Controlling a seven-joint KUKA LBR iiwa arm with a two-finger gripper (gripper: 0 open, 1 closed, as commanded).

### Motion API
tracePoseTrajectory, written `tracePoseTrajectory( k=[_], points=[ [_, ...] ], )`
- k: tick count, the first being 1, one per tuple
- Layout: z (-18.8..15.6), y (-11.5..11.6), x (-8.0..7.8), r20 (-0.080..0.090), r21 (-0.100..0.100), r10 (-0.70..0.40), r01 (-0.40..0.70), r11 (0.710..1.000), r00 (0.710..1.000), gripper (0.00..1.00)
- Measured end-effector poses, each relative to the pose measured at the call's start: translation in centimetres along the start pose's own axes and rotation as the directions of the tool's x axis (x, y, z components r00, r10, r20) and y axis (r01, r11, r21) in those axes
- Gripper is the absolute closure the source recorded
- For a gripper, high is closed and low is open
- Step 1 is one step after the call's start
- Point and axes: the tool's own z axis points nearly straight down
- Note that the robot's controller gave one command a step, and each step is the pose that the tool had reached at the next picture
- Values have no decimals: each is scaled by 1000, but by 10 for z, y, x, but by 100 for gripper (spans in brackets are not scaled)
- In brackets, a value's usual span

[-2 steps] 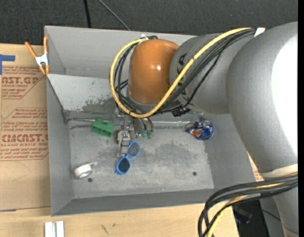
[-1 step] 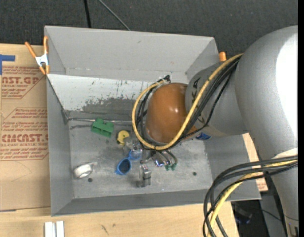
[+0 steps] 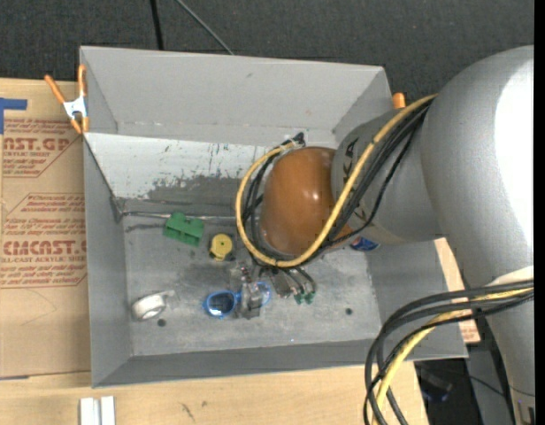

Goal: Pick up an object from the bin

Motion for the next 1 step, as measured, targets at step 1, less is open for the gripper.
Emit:
tracePoseTrajectory(
  k=[1],
  points=[
    [-157,7,15,9,2,-3,3,1000,1000,100]
  ],
)
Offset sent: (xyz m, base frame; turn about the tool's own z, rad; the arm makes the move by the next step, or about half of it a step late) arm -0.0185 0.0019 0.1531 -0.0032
